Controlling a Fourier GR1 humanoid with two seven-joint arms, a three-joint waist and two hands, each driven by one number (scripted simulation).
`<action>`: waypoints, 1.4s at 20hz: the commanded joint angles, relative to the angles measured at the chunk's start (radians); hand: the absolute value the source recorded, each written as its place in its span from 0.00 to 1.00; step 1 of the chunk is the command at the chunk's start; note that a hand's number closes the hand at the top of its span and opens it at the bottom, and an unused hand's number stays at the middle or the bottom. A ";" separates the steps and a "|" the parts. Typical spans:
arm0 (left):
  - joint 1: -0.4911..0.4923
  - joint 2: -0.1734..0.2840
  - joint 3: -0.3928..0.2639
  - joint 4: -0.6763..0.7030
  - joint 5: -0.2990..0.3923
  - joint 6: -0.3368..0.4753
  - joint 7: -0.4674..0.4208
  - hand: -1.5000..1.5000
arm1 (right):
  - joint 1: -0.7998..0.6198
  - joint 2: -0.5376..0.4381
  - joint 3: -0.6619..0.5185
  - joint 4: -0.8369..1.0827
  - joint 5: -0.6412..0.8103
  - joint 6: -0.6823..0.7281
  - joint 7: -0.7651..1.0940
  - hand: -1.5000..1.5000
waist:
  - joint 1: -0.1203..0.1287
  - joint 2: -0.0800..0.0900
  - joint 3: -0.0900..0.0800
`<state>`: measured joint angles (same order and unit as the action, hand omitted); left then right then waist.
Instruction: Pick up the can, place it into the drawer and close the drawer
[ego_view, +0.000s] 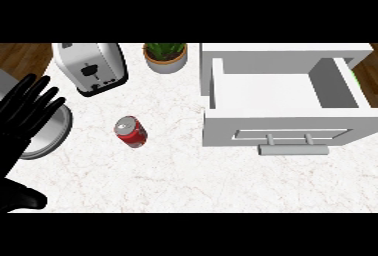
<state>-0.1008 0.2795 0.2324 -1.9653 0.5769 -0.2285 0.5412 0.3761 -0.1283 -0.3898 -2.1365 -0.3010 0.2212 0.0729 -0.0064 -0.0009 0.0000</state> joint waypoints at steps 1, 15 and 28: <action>-0.009 -0.056 -0.044 0.068 -0.035 0.006 -0.030 0.00 | 0.051 0.020 -0.028 -0.057 -0.026 0.037 0.008 0.00 | -0.003 0.000 0.000; -0.118 -0.126 -0.126 0.246 -0.171 0.070 -0.087 0.00 | 0.010 0.012 -0.158 0.018 -0.076 0.150 0.016 0.00 | 0.001 0.000 0.000; -0.163 -0.118 -0.079 0.656 -0.307 -0.011 -0.411 0.00 | 0.068 0.040 -0.244 -0.062 -0.162 0.234 0.060 0.00 | -0.005 0.001 0.000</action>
<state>-0.2317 0.1386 0.1142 -1.4215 0.2820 -0.2219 0.1979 0.4184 -0.0916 -0.6026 -2.1622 -0.4256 0.4275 0.1137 -0.0095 0.0004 -0.0002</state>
